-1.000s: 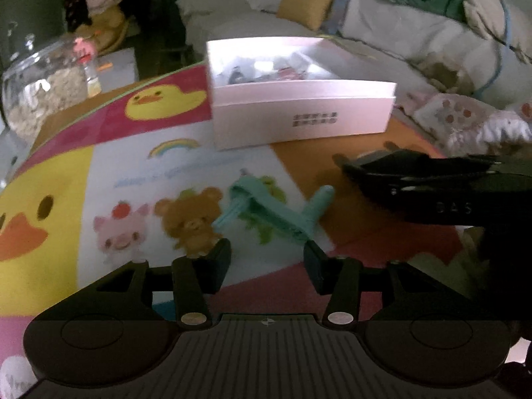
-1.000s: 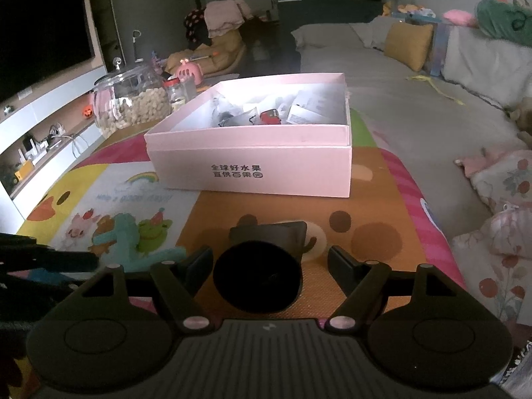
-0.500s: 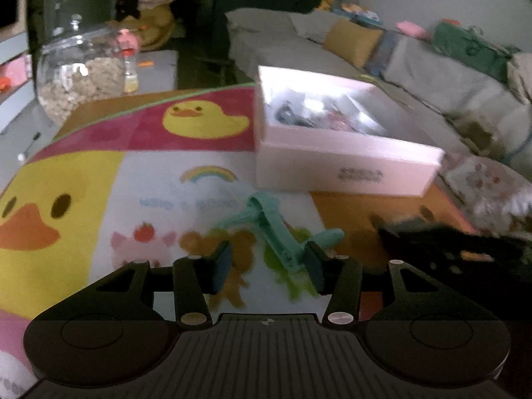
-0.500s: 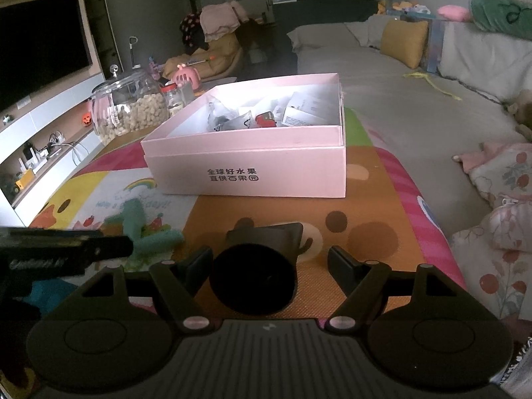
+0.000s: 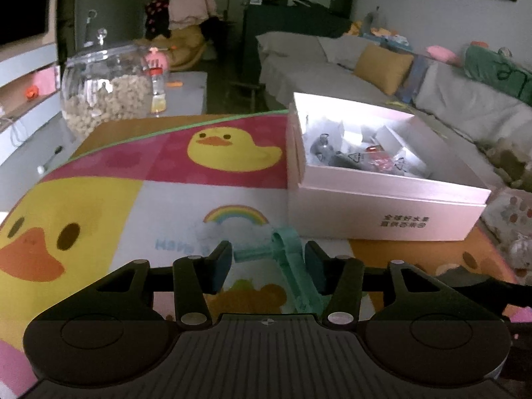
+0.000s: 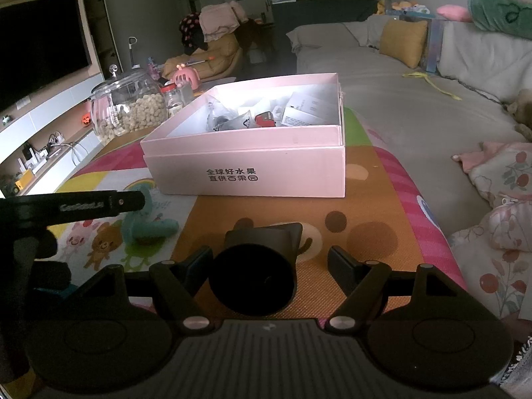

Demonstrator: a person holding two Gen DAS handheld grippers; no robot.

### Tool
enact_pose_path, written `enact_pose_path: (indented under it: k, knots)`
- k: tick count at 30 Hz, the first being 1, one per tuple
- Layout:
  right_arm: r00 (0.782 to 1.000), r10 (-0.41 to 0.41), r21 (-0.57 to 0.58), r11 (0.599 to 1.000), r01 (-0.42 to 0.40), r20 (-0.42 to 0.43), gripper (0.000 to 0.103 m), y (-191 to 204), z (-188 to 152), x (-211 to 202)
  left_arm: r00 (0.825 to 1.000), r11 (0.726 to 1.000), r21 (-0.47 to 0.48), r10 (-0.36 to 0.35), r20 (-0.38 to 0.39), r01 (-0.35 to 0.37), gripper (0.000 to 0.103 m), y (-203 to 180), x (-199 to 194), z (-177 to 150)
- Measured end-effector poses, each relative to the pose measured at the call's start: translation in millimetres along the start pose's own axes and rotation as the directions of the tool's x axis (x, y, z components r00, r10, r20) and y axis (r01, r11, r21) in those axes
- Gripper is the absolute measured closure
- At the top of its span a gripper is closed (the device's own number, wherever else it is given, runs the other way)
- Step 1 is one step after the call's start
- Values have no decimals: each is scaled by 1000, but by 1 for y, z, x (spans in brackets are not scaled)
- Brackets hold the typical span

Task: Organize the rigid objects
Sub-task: 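Lift the teal toy with the left tool while the right tool grips the black cup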

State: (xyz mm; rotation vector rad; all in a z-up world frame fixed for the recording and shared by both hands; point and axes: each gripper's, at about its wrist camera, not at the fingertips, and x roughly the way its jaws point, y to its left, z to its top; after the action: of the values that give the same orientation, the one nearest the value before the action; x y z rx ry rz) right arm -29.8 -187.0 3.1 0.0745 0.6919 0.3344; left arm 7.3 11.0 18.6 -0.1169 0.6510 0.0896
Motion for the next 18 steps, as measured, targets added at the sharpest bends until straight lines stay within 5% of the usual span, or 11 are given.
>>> enact_pose_path:
  k: [10,11,13,18]
  knots:
    - [998,-56,-69,996,56,-9,26,12,-1,3,999,999,-12,-46,1,46,53,4,11,-3]
    - [999,-50,-73,996,50,-8,29,12,-1,2,998,998,-2,-56,1,56,53,5,10,-3]
    - [1000,-30,-97,995,29,-8,52,14,-2,0,997,996,29,-82,5,82,53,7,6,-6]
    - [1000,-14,-150,989,10,-21,53,18,-2,-8,988,983,113,-150,32,145,53,11,-13,-20]
